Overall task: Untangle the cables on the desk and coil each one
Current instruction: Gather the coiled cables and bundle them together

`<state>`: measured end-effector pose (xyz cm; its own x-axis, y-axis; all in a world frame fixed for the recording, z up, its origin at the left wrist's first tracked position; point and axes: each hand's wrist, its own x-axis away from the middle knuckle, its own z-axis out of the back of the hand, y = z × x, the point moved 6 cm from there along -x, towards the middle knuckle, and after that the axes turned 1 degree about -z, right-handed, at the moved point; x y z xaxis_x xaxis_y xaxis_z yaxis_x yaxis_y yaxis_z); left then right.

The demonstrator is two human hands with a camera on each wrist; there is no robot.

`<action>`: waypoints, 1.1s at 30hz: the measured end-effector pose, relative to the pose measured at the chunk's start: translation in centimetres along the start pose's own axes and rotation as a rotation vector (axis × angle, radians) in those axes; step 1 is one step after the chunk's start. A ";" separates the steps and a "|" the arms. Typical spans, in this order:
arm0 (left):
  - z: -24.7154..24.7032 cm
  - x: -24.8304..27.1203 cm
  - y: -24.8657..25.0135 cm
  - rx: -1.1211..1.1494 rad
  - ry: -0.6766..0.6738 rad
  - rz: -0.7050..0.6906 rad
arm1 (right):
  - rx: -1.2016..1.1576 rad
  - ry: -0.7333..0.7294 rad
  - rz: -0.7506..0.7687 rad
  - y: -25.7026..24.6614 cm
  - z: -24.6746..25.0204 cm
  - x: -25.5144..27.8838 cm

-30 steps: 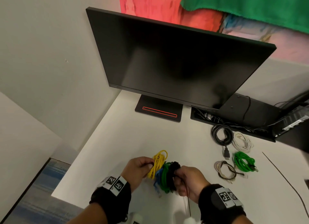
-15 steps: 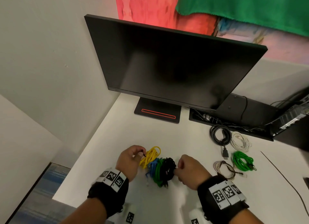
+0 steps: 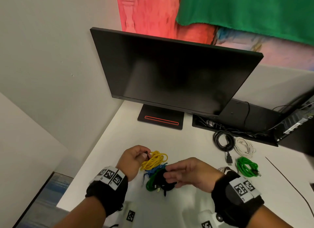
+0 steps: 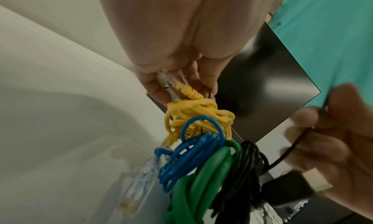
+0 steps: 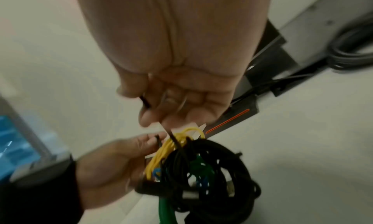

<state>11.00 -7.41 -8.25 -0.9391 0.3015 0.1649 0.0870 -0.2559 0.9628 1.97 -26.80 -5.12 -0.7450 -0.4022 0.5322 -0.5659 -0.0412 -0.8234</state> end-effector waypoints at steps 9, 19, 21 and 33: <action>-0.1 0.3 -0.5 0.094 0.071 0.092 | 0.434 0.583 0.345 -2.8 -1.1 -3.1; -0.1 1.0 -0.2 0.204 0.091 0.179 | 0.693 0.623 0.455 -4.2 -3.0 -4.2; 0.0 1.1 -0.1 0.237 0.102 0.187 | 0.675 0.590 0.418 -4.0 -3.2 -4.5; 0.0 0.7 0.2 0.257 0.091 0.166 | 0.783 0.667 0.377 -4.7 -3.4 -5.2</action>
<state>10.41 -7.21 -7.98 -0.9298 0.1885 0.3160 0.3121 -0.0512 0.9487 7.29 -21.42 -3.38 -0.9982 0.0549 0.0251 -0.0559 -0.6842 -0.7272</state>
